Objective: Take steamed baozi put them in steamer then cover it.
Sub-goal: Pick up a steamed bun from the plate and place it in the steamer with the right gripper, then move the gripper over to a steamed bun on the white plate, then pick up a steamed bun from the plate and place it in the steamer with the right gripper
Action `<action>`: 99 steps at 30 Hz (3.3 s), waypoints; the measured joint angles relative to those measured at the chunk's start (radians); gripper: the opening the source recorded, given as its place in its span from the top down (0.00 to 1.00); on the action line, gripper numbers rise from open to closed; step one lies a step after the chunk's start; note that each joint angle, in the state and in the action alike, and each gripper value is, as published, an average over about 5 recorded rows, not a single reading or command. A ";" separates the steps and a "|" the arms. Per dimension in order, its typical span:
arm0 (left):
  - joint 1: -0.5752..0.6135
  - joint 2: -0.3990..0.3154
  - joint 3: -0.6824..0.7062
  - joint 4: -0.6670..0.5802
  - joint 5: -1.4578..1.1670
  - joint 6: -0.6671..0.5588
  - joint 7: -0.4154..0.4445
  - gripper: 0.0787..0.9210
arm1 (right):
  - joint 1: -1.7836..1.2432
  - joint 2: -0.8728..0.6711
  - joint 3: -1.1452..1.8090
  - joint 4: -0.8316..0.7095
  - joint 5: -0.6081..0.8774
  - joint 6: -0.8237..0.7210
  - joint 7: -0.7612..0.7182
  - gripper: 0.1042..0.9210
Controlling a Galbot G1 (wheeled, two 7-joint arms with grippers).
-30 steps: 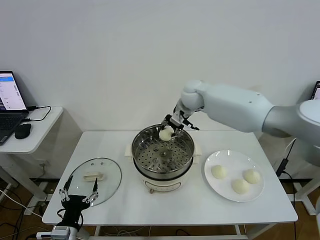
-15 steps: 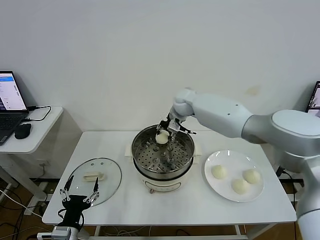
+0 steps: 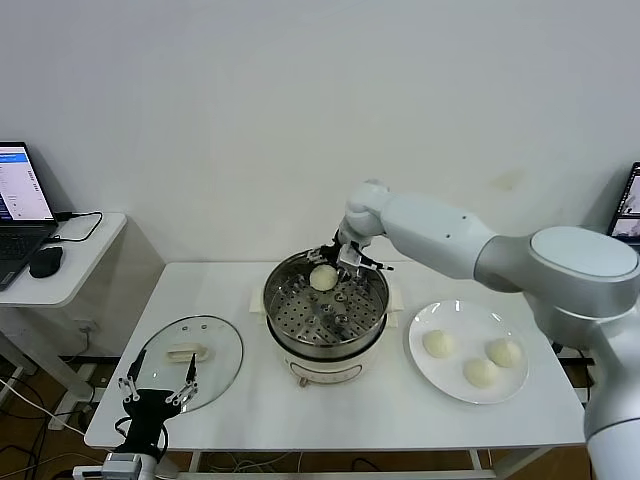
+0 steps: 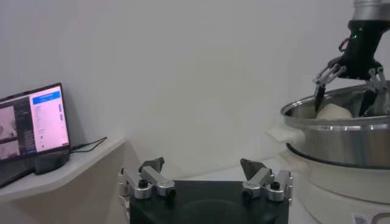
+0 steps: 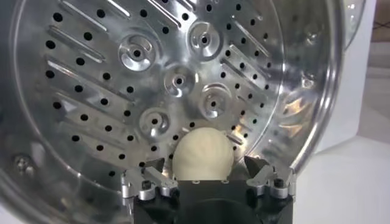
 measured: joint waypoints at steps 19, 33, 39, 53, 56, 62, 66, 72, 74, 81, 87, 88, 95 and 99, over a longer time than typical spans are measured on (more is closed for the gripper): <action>0.017 0.019 0.009 -0.050 0.015 0.013 0.002 0.12 | 0.322 -0.427 -0.174 0.506 0.460 -0.578 -0.199 0.12; 0.015 0.015 0.005 -0.053 0.021 0.010 0.000 0.12 | 0.172 -0.691 -0.118 0.594 0.441 -0.764 -0.207 0.12; 0.012 0.017 -0.007 -0.056 0.022 0.014 0.001 0.12 | 0.009 -0.716 -0.010 0.542 0.392 -0.779 -0.213 0.12; 0.010 0.009 -0.018 -0.030 0.023 0.012 0.003 0.12 | -0.264 -0.659 0.185 0.413 0.271 -0.786 -0.203 0.12; 0.009 0.008 -0.019 -0.025 0.023 0.010 0.002 0.12 | -0.301 -0.640 0.211 0.388 0.252 -0.787 -0.197 0.12; 0.004 0.006 -0.018 -0.022 0.023 0.007 0.002 0.12 | -0.360 -0.605 0.255 0.347 0.218 -0.789 -0.184 0.12; 0.003 0.005 -0.018 -0.018 0.023 0.006 0.001 0.12 | -0.396 -0.585 0.282 0.321 0.198 -0.790 -0.175 0.13; -0.002 0.002 -0.017 -0.013 0.024 0.006 0.000 0.12 | -0.441 -0.563 0.314 0.295 0.176 -0.792 -0.168 0.18; -0.002 0.001 -0.016 -0.014 0.024 0.006 0.000 0.12 | -0.454 -0.556 0.324 0.287 0.169 -0.792 -0.163 0.19; -0.003 -0.005 -0.012 -0.014 0.029 0.005 -0.002 0.12 | -0.487 -0.531 0.358 0.258 0.143 -0.787 -0.151 0.24; 0.000 -0.010 -0.009 -0.013 0.034 0.001 -0.003 0.12 | -0.504 -0.518 0.379 0.242 0.126 -0.790 -0.147 0.31; 0.000 -0.010 -0.009 -0.012 0.034 0.001 -0.003 0.12 | -0.504 -0.517 0.382 0.241 0.123 -0.791 -0.147 0.33; 0.000 -0.011 -0.009 -0.015 0.035 0.000 -0.004 0.12 | -0.502 -0.519 0.393 0.241 0.119 -0.794 -0.151 0.46; -0.001 -0.010 -0.008 -0.017 0.036 0.000 -0.004 0.12 | -0.485 -0.528 0.389 0.254 0.130 -0.802 -0.154 0.50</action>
